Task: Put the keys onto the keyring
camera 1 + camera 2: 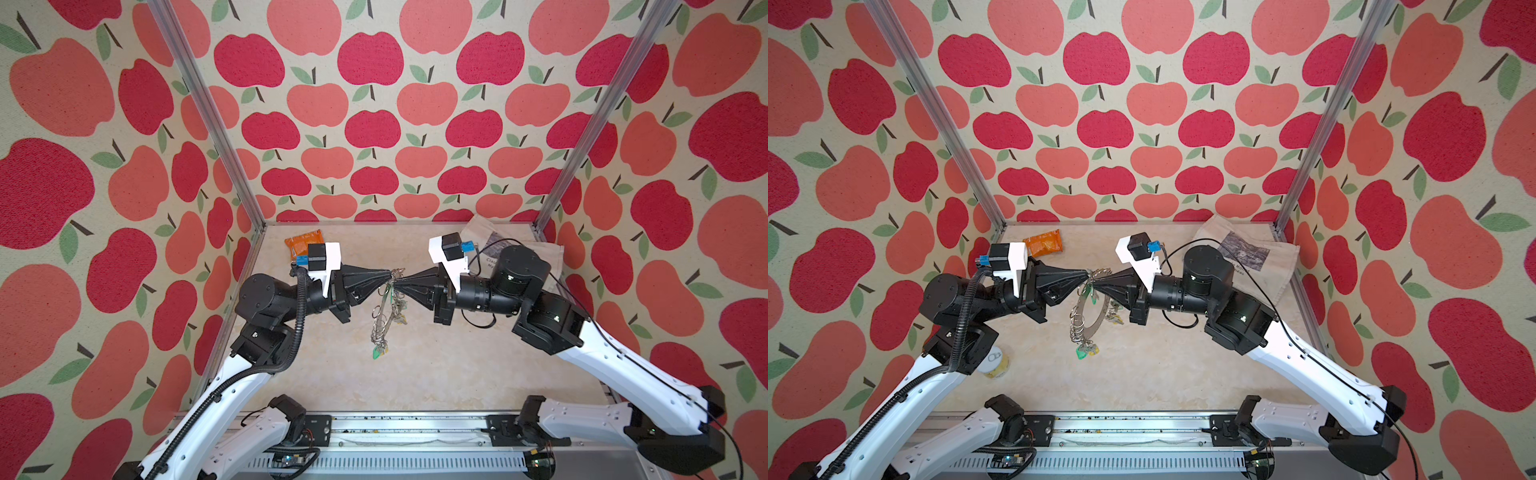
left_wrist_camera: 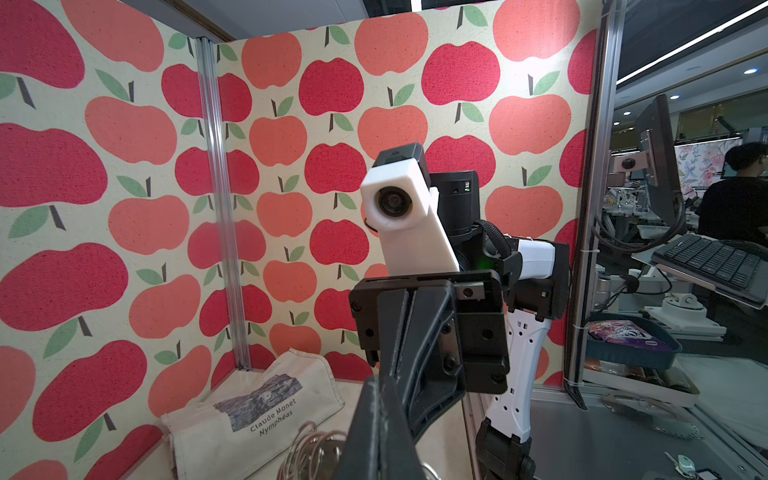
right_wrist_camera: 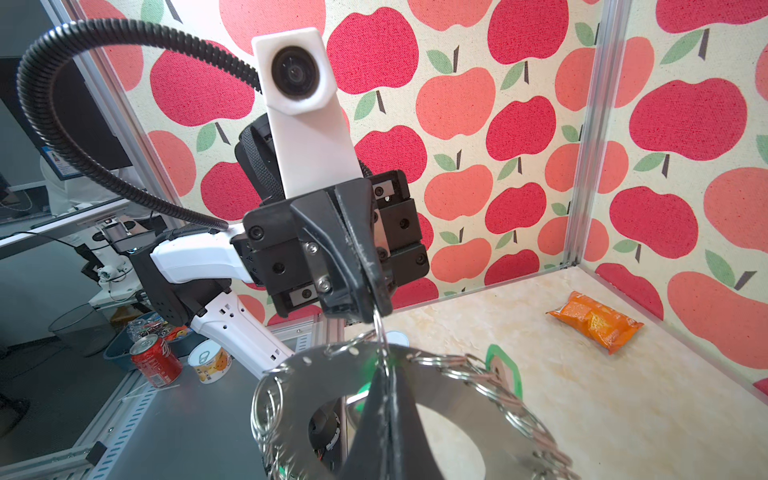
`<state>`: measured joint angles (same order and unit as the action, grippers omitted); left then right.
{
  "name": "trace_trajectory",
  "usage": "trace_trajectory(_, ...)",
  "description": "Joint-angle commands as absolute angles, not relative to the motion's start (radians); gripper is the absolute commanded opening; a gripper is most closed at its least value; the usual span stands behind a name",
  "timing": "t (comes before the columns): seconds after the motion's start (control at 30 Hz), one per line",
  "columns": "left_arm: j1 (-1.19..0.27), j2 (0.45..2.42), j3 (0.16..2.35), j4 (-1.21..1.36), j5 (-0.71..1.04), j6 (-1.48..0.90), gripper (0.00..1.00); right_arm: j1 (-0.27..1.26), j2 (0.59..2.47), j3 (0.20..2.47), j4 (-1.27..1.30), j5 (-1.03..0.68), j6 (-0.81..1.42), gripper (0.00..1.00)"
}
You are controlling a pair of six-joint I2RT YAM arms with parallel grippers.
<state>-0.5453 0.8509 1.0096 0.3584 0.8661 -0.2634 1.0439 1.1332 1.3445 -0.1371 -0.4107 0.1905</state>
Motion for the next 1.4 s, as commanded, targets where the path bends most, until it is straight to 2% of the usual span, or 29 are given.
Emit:
trace_trajectory(0.0,-0.517,0.827,1.028,0.554,0.760,-0.286,0.00,1.054,1.139,1.307,-0.261,-0.493,0.208,0.12)
trace_trajectory(0.13,-0.514,0.826,1.027,0.550,0.768,-0.287,0.00,1.054,1.134,1.323,-0.274,-0.488,0.183,0.30)
trace_trajectory(0.43,-0.509,0.831,1.028,0.557,0.814,-0.317,0.00,1.052,1.052,1.369,-0.219,-0.320,0.060,0.36)
trace_trajectory(0.93,-0.505,0.876,1.032,0.635,0.912,-0.411,0.00,1.019,1.175,1.468,-0.087,-0.446,0.059,0.33)
trace_trajectory(1.37,-0.501,0.891,1.031,0.646,0.950,-0.436,0.00,1.000,1.186,1.466,-0.037,-0.516,0.093,0.31)
